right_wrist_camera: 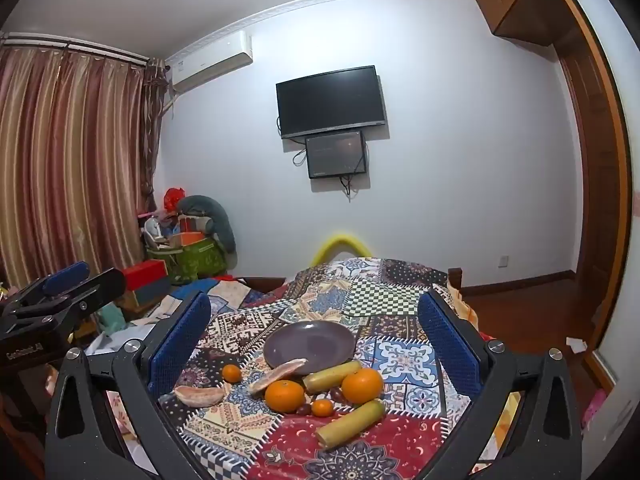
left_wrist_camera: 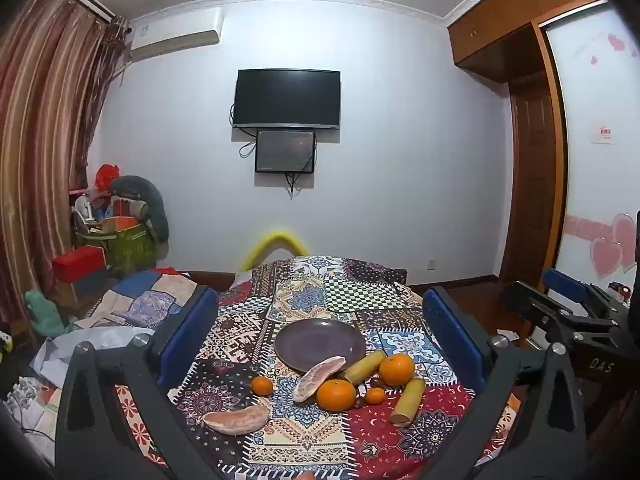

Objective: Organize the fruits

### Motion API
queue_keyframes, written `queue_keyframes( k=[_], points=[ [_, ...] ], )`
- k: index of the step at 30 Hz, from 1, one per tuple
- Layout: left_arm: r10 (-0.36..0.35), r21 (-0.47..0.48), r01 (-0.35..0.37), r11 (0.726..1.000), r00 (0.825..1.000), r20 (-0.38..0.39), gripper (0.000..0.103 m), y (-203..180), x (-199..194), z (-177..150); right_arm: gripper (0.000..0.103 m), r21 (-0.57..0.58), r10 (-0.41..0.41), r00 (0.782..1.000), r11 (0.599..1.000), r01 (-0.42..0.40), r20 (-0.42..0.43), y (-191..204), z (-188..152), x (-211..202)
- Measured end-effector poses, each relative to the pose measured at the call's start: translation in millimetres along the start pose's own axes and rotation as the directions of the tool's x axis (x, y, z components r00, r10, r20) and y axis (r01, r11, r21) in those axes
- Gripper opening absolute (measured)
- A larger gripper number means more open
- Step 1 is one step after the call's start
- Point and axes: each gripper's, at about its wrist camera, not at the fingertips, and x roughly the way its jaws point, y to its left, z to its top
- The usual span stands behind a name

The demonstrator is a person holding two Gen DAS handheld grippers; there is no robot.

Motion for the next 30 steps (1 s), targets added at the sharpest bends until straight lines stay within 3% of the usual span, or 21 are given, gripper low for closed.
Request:
queue_keyframes(
  k=[30],
  points=[
    [-0.001,-0.023,0.001,1.000,1.000,0.010,0.103,3.8,3.1,-1.0,0.103,-0.027,-0.014,1.000,1.000,0.014,-0.013,5.2,-3.1,5.2]
  ],
)
